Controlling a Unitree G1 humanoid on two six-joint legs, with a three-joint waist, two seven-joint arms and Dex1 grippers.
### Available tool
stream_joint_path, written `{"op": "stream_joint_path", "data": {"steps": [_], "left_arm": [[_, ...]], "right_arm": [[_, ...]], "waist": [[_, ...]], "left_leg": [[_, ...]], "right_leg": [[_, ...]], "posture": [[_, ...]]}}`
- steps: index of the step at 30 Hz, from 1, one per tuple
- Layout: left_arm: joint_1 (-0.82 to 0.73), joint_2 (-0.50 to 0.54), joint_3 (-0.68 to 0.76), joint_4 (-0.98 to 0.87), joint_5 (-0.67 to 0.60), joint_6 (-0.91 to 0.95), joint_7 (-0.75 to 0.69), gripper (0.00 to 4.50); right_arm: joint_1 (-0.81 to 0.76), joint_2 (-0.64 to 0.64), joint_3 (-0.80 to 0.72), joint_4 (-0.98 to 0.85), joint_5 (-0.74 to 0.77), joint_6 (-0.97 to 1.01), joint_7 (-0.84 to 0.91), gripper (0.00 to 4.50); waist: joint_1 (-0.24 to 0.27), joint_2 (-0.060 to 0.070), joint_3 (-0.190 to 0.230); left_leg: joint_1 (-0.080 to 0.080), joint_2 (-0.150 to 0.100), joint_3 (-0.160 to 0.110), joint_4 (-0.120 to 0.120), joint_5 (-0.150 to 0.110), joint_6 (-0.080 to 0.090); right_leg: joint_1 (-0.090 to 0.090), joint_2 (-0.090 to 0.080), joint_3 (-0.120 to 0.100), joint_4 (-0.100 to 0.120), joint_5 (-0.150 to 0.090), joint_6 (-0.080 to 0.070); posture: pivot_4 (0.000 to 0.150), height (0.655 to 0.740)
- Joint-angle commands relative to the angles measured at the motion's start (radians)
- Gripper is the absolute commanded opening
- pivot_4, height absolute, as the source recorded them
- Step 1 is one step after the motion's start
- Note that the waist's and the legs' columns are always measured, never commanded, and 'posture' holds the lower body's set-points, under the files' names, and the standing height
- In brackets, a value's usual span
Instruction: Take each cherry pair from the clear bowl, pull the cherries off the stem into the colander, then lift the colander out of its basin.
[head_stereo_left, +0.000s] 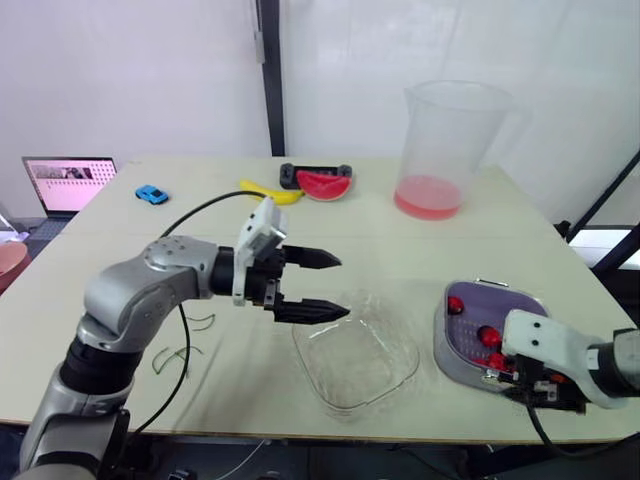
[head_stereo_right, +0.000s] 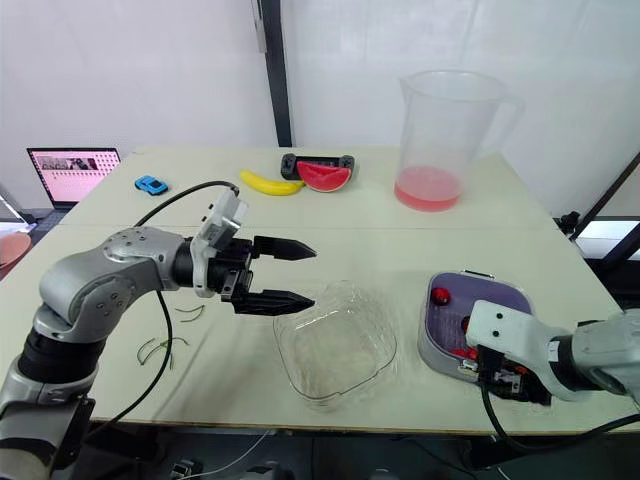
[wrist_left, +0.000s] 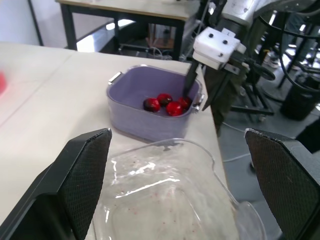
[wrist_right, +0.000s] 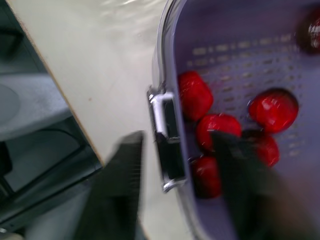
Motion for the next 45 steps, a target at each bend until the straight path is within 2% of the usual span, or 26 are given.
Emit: {"op": "stream_joint_path", "data": {"steps": [1, 12, 19, 20, 23, 38, 45], "left_arm": [[0.007, -0.001, 0.017, -0.027, 0.006, -0.027, 0.01, 4.5], [0.036, -0.011, 0.003, -0.051, 0.025, -0.033, 0.041, 4.5], [0.041, -0.009, 0.002, -0.055, 0.03, -0.035, 0.044, 4.5], [0.043, -0.007, 0.001, -0.056, 0.031, -0.036, 0.042, 4.5], [0.043, -0.005, 0.0, -0.055, 0.034, -0.037, 0.039, 4.5], [0.028, -0.024, -0.026, -0.027, 0.063, -0.063, 0.022, 4.5], [-0.029, -0.054, -0.058, 0.037, 0.089, -0.083, -0.014, 4.5]], "right_arm": [[-0.071, -0.044, 0.038, 0.041, -0.012, -0.049, 0.044, 1.69], [-0.206, -0.084, 0.19, 0.085, -0.018, -0.067, 0.109, 1.69], [-0.228, -0.078, 0.239, 0.086, -0.045, -0.064, 0.112, 1.69], [-0.231, -0.076, 0.24, 0.086, -0.047, -0.063, 0.111, 1.21], [-0.239, -0.078, 0.239, 0.089, -0.055, -0.063, 0.113, 0.17], [-0.222, -0.063, 0.162, 0.052, -0.046, -0.013, 0.127, 0.21], [-0.17, -0.055, 0.038, 0.023, -0.079, -0.015, 0.188, 0.21]], "waist": [[0.0, 0.0, 0.0], [0.0, 0.0, 0.0], [0.0, 0.001, 0.0], [0.0, 0.001, 0.0], [0.0, 0.001, 0.0], [0.0, 0.001, 0.0], [0.002, 0.001, 0.0]], "left_leg": [[0.0, 0.0, 0.0, 0.0, 0.0, 0.0], [0.0, 0.0, -0.001, 0.0, 0.0, 0.0], [0.0, 0.0, -0.001, 0.0, 0.0, 0.0], [0.0, 0.0, -0.001, 0.0, 0.0, 0.0], [0.0, 0.0, -0.001, 0.0, 0.0, 0.0], [0.0, 0.0, -0.001, 0.0, 0.0, 0.0], [0.0, 0.0, 0.0, 0.0, 0.0, 0.0]], "right_leg": [[0.0, 0.0, 0.0, 0.0, 0.0, 0.0], [-0.001, 0.0, 0.0, 0.0, 0.0, 0.0], [-0.001, 0.0, 0.0, 0.0, 0.0, 0.0], [-0.001, 0.0, 0.0, 0.0, 0.0, 0.0], [-0.001, 0.0, 0.0, 0.0, 0.0, 0.0], [-0.001, 0.0, 0.001, 0.0, 0.0, 0.0], [-0.001, 0.0, 0.0, 0.0, 0.0, 0.0]], "posture": [[0.15, 0.74], [0.15, 0.74], [0.15, 0.74], [0.15, 0.74], [0.15, 0.74], [0.15, 0.74], [0.15, 0.74]]}}
